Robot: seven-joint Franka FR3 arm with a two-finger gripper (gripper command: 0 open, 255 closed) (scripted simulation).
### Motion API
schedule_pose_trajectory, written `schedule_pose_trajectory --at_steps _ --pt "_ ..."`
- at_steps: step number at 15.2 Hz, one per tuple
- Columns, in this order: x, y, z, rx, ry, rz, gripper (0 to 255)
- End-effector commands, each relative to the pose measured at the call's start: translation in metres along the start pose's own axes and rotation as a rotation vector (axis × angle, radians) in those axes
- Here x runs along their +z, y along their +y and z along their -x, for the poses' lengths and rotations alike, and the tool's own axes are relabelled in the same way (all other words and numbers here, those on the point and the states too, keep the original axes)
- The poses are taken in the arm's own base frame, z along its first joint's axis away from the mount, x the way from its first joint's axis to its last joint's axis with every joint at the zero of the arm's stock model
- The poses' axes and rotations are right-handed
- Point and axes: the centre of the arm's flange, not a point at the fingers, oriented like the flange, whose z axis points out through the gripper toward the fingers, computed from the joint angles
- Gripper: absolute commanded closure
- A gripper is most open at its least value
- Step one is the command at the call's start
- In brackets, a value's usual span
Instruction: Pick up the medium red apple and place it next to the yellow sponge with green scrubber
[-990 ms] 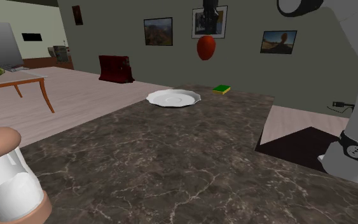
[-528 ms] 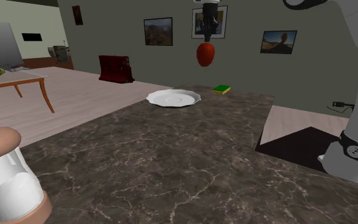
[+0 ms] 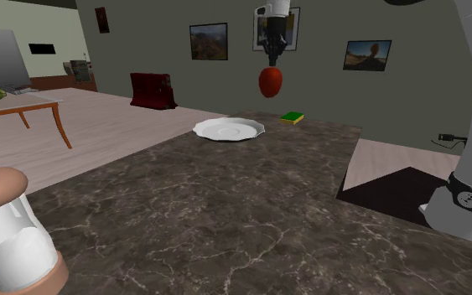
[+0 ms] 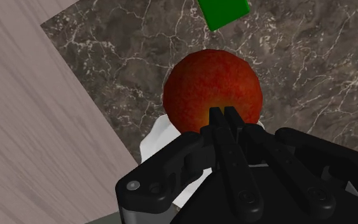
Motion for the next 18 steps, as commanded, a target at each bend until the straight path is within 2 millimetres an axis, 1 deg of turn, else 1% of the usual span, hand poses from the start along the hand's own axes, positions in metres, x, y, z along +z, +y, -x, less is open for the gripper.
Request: schedule_pose_trajectory --at_steps 1,18 --pt "0.011 -0.001 0.001 0.0 0.0 0.001 255" --pt "0.101 -0.005 0.001 0.0 0.0 0.001 255"
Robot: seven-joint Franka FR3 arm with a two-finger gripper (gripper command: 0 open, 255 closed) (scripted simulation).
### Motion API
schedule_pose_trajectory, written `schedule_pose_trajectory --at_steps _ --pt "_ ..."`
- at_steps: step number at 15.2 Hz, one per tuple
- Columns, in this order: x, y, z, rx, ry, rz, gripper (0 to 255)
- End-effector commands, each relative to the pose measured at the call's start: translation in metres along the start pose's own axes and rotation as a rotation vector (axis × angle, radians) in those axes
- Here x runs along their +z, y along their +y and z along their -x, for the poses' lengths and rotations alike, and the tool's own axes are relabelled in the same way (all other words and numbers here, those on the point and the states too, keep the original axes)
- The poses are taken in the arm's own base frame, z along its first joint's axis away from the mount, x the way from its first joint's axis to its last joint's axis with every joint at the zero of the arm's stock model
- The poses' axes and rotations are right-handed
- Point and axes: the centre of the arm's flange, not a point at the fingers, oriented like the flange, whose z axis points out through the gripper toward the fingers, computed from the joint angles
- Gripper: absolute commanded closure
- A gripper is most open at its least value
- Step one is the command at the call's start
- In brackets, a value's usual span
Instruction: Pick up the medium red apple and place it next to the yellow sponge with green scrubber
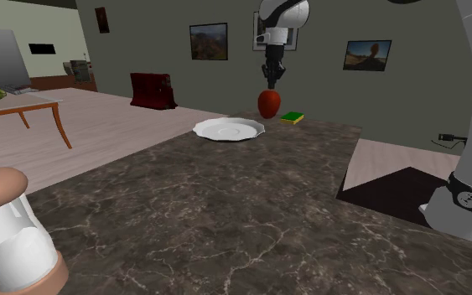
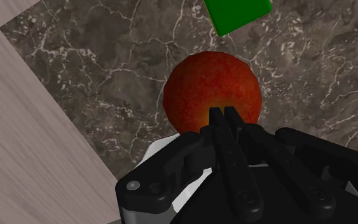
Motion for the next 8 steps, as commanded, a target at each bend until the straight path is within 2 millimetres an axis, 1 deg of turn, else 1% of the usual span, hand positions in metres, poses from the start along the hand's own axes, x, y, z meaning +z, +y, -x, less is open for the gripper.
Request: schedule_pose_trajectory --at_steps 1,2,8 --pt "0.011 -0.0002 0.0002 0.0 0.0 0.001 255" --pt "0.0183 -0.0005 0.0002 0.0 0.0 0.001 255" --pt "0.0183 -0.0005 0.0002 0.0 0.0 0.001 255"
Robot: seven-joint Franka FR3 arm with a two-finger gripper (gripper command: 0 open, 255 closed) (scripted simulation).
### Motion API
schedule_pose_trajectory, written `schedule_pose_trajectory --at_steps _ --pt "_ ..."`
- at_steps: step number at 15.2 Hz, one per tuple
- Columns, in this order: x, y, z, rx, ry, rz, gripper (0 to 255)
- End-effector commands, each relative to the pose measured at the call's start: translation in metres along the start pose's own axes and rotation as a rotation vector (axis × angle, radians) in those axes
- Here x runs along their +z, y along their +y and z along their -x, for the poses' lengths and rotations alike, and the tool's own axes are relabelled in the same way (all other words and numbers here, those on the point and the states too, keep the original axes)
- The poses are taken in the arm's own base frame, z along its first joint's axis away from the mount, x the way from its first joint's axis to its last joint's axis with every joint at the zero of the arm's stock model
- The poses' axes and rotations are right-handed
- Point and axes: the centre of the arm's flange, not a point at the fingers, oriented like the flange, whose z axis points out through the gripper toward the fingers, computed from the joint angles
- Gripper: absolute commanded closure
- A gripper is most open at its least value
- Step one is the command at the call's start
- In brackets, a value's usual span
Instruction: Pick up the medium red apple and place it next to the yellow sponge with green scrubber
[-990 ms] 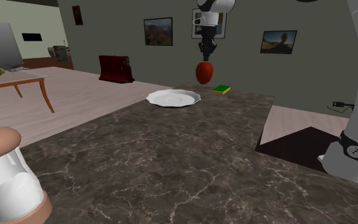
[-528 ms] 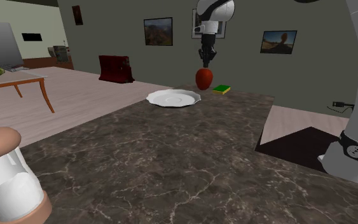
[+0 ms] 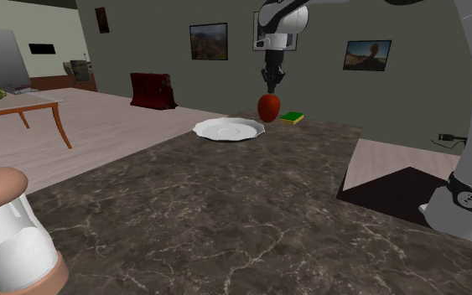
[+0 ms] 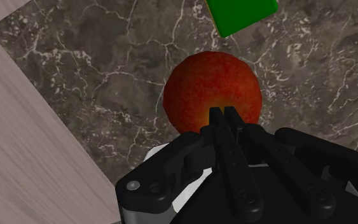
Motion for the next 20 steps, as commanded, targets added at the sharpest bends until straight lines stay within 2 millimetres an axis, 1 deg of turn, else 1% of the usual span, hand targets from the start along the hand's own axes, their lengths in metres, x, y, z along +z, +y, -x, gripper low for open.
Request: schedule_pose_trajectory --at_steps 1,2,3,8,11,12,20 --pt "0.0 0.0 0.0 0.0 0.0 0.0 255" --pt "0.0 0.0 0.0 0.0 0.0 0.0 255" --pt "0.0 0.0 0.0 0.0 0.0 0.0 0" --pt "0.0 0.0 0.0 0.0 0.0 0.0 0" --pt "-0.04 0.0 0.0 0.0 0.0 0.0 0" --pt "-0.05 0.0 0.0 0.0 0.0 0.0 0" --pt "-0.05 0.0 0.0 0.0 0.0 0.0 0"
